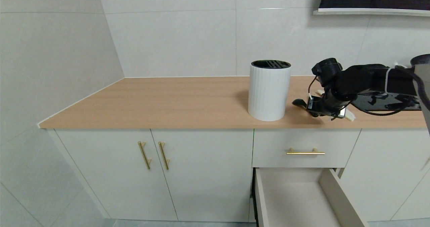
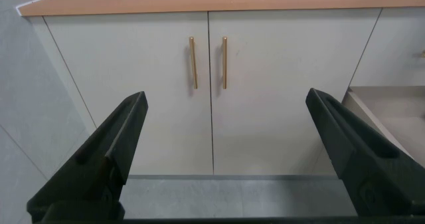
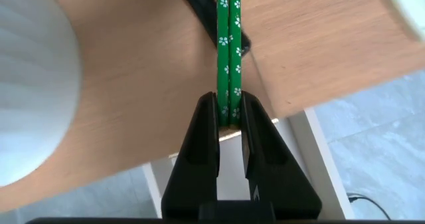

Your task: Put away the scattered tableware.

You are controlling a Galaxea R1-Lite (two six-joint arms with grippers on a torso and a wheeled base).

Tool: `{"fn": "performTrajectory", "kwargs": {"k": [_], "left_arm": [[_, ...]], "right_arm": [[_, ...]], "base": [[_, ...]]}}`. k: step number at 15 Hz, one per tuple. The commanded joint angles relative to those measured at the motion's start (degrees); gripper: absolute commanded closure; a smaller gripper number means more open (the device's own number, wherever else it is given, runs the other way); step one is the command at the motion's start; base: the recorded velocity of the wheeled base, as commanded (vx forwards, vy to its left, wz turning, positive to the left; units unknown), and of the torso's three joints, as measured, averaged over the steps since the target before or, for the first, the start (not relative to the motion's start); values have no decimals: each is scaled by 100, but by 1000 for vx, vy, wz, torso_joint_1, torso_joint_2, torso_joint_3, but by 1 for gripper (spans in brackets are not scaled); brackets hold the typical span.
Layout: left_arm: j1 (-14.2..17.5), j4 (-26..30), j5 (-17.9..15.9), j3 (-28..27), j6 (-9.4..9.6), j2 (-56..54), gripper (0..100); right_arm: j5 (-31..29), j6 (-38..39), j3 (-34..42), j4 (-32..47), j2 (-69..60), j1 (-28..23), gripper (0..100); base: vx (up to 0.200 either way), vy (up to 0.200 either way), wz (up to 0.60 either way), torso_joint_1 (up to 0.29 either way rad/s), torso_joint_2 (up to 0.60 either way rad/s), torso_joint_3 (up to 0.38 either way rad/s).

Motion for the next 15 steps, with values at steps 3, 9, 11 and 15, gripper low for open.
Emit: {"fn": "performTrajectory", "kwargs": {"k": [3,9,11,15], "left_arm": [[1,2,0,0,-1,0,0],[1,2,0,0,-1,0,0],[1,2,0,0,-1,0,0],[1,2,0,0,-1,0,0]], "right_arm": [[243,38,1357,491,-1778,151,100],[919,-111,3422,491,-3993,476,100],[928,-392,3932,482,-4230,634,100],[911,-480,4204,508,-4257,872,100]], "base": [[0,0,0,0,0,0],[0,0,0,0,0,0],[0,0,0,0,0,0],[0,0,0,0,0,0]]}}
